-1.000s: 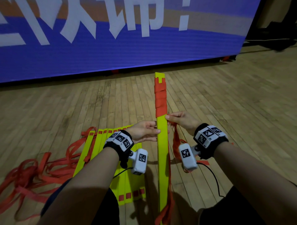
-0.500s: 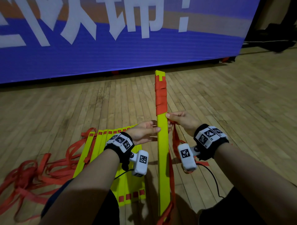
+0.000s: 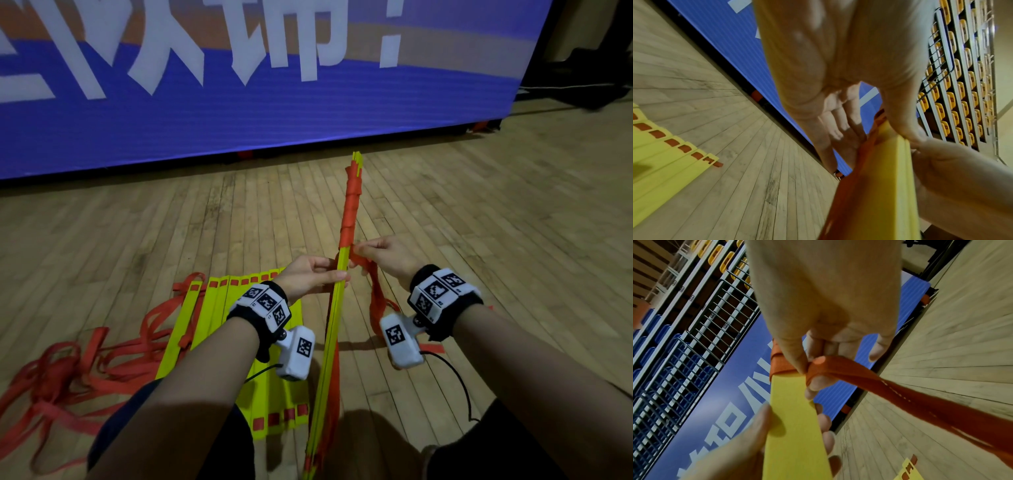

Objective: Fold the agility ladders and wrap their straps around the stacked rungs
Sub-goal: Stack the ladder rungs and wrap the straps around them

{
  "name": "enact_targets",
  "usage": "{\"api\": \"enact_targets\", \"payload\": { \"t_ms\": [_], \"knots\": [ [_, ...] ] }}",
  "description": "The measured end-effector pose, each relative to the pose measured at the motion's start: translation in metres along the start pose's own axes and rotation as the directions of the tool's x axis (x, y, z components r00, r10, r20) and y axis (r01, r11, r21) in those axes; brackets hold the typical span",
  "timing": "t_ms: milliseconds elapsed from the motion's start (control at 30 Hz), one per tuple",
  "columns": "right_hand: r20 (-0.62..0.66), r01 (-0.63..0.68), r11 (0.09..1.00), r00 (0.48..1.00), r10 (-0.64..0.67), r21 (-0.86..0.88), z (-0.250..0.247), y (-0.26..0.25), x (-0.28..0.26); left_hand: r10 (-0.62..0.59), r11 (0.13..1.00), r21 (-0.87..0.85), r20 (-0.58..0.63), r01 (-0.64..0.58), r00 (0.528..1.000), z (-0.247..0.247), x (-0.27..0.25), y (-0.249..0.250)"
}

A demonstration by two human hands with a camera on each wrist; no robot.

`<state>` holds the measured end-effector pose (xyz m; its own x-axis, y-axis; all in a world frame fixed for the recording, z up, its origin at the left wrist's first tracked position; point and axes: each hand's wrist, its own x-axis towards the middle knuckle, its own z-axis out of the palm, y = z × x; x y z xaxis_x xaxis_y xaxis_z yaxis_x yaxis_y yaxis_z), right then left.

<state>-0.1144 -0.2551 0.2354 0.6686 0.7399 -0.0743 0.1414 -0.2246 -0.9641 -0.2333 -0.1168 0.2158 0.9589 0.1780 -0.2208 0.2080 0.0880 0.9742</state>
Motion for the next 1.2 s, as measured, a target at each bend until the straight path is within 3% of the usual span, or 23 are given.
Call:
{"api": "enact_targets", "payload": {
  "t_ms": [167, 367, 633, 833, 1067, 1200],
  "knots": [
    [0.029, -0.030, 0.998, 0.999, 0.032, -0.056, 0.002, -0.008, -0.003, -0.011, 0.993, 0.115, -0.125, 0.026, 0.992, 0.000, 0.007, -0.001],
    [-0.072, -0.029, 0.977, 0.997, 0.015, -0.210, 0.005, -0.002, 0.000, 0.004, 0.975, 0.219, -0.169, 0.034, 0.986, 0.005, 0.011, -0.005],
    [-0.054, 0.008, 0.983, 0.998, -0.019, -0.184, -0.003, 0.001, 0.001, -0.020, 0.989, 0.145, -0.123, 0.038, 0.992, -0.003, 0.009, -0.004],
    [-0.010, -0.001, 0.975, 1.000, -0.001, -0.223, -0.002, 0.004, -0.001, -0.028, 0.989, 0.136, -0.212, 0.057, 0.977, 0.000, 0.011, -0.003],
    [-0.133, -0.042, 0.982, 0.991, 0.017, -0.184, 0.000, 0.012, 0.006, 0.001, 0.973, 0.222, -0.290, 0.066, 0.957, 0.006, 0.012, 0.000],
    [-0.134, -0.073, 0.970, 0.990, 0.043, -0.230, 0.002, 0.011, 0.006, 0.040, 0.971, 0.236, -0.331, 0.042, 0.943, 0.010, 0.012, 0.002]
  ]
}}
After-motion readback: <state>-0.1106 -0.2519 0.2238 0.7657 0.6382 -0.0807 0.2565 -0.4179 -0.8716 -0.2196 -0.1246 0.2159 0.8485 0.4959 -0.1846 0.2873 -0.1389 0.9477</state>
